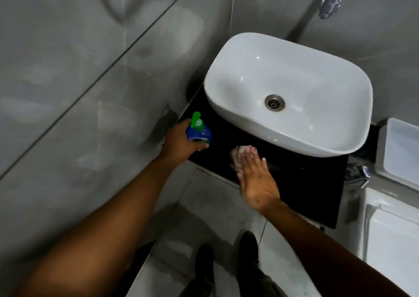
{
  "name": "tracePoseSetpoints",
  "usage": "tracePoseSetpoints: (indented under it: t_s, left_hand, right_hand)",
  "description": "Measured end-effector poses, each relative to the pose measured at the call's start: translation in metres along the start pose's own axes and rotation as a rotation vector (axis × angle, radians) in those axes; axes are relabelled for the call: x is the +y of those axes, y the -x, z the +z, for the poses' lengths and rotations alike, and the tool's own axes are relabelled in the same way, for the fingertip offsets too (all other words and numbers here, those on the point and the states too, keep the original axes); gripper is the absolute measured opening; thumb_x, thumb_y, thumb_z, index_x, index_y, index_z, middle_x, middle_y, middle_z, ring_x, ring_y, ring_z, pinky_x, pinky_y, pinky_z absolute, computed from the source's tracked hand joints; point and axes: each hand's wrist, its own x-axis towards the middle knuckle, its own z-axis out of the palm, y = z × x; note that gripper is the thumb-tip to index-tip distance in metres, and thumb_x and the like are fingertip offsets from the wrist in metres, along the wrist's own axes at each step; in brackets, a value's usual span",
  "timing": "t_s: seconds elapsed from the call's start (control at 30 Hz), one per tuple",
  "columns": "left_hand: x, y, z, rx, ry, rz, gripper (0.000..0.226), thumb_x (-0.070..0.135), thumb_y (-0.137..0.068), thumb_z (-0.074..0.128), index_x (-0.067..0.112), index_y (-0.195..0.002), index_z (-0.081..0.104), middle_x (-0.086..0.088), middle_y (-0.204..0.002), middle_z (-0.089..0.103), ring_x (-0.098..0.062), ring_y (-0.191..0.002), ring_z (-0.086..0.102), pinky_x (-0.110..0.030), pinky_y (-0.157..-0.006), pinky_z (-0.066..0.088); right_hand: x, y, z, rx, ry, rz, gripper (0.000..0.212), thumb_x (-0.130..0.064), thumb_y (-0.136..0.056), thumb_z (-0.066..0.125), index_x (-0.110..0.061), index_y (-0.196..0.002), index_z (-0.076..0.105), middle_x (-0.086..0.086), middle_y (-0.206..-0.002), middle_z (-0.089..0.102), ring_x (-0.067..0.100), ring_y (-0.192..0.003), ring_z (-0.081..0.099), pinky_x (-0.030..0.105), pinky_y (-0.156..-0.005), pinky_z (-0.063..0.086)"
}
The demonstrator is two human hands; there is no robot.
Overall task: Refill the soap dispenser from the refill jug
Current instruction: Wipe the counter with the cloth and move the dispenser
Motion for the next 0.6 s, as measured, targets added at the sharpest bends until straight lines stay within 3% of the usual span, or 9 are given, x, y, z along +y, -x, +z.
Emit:
tracePoseSetpoints:
  t_s: [0.07,0.17,0.3,0.4,0.47,0.53,0.6]
  left_hand:
    - [-0.009,0.011,-0.014,-0.005,0.016,-0.013,0.052,0.014,-0.056,0.097,0.021,-0.100,0.070,0.011,-0.088,0.074,0.001,-0.077,0.068,-0.016,-0.072,0.052]
    - [-0.017,0.027,-0.035,0.045,0.036,-0.040,0.051,0.009,-0.059,0.096,0.020,-0.102,0.071,0.012,-0.089,0.074,0.002,-0.080,0.070,-0.015,-0.075,0.053]
    - [-0.013,0.055,-0.058,0.091,0.007,-0.085,0.051,0.012,-0.061,0.096,0.026,-0.103,0.070,0.022,-0.090,0.070,0.015,-0.079,0.067,-0.003,-0.069,0.048]
    - [-0.008,0.082,-0.074,0.152,-0.062,-0.112,0.054,0.016,-0.058,0.098,0.026,-0.103,0.068,0.024,-0.088,0.066,0.015,-0.075,0.063,0.003,-0.066,0.042]
    - [-0.009,0.105,-0.079,0.188,-0.073,-0.095,0.050,0.012,-0.057,0.099,0.019,-0.099,0.071,0.010,-0.087,0.072,0.001,-0.076,0.066,-0.007,-0.070,0.051]
    - [-0.010,0.125,-0.080,0.170,-0.076,-0.065,0.043,0.010,-0.056,0.098,0.014,-0.091,0.074,-0.001,-0.086,0.076,-0.016,-0.079,0.072,-0.030,-0.076,0.058]
    - [-0.015,0.135,-0.079,0.138,-0.080,-0.053,0.039,0.018,-0.055,0.095,0.015,-0.088,0.074,-0.002,-0.084,0.078,-0.016,-0.078,0.074,-0.034,-0.073,0.058]
  right_hand:
    - [0.011,0.002,-0.004,0.016,-0.014,0.003,0.065,-0.033,-0.099,0.030,-0.009,-0.157,0.012,0.010,-0.166,0.008,0.027,-0.154,0.003,0.050,-0.123,0.015]
    - [-0.025,-0.067,-0.010,0.044,-0.057,0.030,0.063,-0.031,-0.098,0.030,-0.015,-0.157,0.014,0.008,-0.166,0.014,0.030,-0.153,0.009,0.051,-0.124,0.012]
    - [-0.087,-0.121,-0.004,-0.032,0.031,-0.260,0.063,-0.029,-0.099,0.030,-0.018,-0.158,0.009,0.008,-0.167,0.008,0.033,-0.154,0.003,0.051,-0.123,0.013]
    - [-0.053,-0.077,0.001,-0.080,0.146,-0.454,0.064,-0.031,-0.098,0.023,-0.020,-0.158,0.004,0.003,-0.167,0.004,0.026,-0.154,-0.001,0.048,-0.124,0.011]
    - [-0.030,-0.054,-0.005,-0.059,0.069,-0.370,0.064,-0.032,-0.099,0.028,-0.019,-0.158,0.006,0.003,-0.167,0.007,0.021,-0.155,0.002,0.049,-0.124,0.016]
    - [-0.035,-0.068,-0.012,-0.036,0.021,-0.248,0.065,-0.031,-0.098,0.030,-0.016,-0.157,0.008,0.006,-0.166,0.011,0.023,-0.154,0.006,0.050,-0.123,0.018]
    - [-0.064,-0.107,-0.016,-0.021,-0.003,-0.222,0.065,-0.028,-0.098,0.033,-0.017,-0.157,0.009,0.008,-0.166,0.011,0.028,-0.154,0.005,0.052,-0.123,0.016]
